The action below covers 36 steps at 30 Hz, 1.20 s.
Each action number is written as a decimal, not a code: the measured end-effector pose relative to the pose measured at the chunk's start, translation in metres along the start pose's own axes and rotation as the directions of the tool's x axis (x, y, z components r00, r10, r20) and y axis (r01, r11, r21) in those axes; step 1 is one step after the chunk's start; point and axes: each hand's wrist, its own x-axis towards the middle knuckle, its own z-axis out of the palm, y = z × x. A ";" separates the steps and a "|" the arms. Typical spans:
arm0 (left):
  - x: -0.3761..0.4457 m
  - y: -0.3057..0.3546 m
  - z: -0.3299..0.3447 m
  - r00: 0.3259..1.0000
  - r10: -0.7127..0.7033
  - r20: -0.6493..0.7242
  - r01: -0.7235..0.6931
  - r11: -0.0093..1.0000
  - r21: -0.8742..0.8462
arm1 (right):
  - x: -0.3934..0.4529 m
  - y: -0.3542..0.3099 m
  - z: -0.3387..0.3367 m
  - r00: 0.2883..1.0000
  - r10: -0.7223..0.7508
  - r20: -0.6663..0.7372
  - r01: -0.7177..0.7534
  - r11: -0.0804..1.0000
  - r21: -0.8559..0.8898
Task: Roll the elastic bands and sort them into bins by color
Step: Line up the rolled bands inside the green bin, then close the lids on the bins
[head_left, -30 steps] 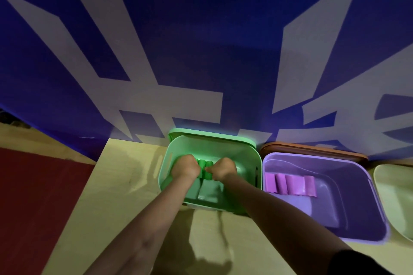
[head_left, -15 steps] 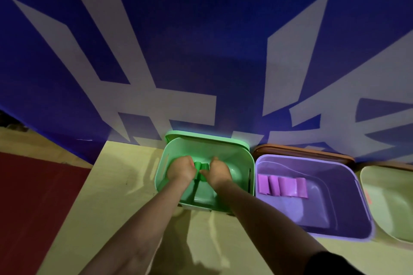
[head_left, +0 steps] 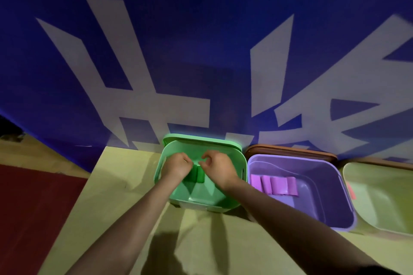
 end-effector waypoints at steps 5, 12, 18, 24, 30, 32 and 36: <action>-0.028 -0.006 -0.025 0.978 0.138 -0.154 -0.150 0.986 -0.069 | -0.029 0.006 -0.053 0.807 -0.344 -0.480 0.269 0.938 -0.219; -0.044 -0.015 -0.047 0.882 0.162 -0.442 -0.190 0.982 -0.020 | -0.020 0.003 -0.058 0.989 -0.067 -0.134 0.003 0.902 -0.432; -0.039 -0.044 -0.036 0.956 0.008 -0.292 -0.010 1.000 -0.007 | -0.010 -0.005 -0.067 0.989 -0.121 -0.082 0.042 0.773 -0.632; -0.039 -0.056 -0.035 0.955 0.034 -0.294 -0.052 0.997 -0.053 | -0.007 0.001 -0.064 0.994 -0.104 -0.040 0.056 0.774 -0.630; -0.038 -0.055 -0.036 0.964 0.003 -0.266 -0.028 0.995 -0.091 | -0.003 -0.008 -0.075 0.989 -0.116 -0.092 0.055 0.864 -0.501; -0.038 -0.055 -0.036 0.967 -0.020 -0.255 -0.014 0.991 -0.131 | -0.006 -0.011 -0.081 0.977 -0.173 -0.128 0.085 0.857 -0.509; -0.035 -0.059 -0.038 0.979 -0.010 -0.205 -0.027 0.983 -0.180 | -0.017 -0.018 -0.098 0.949 -0.247 -0.197 0.121 0.860 -0.496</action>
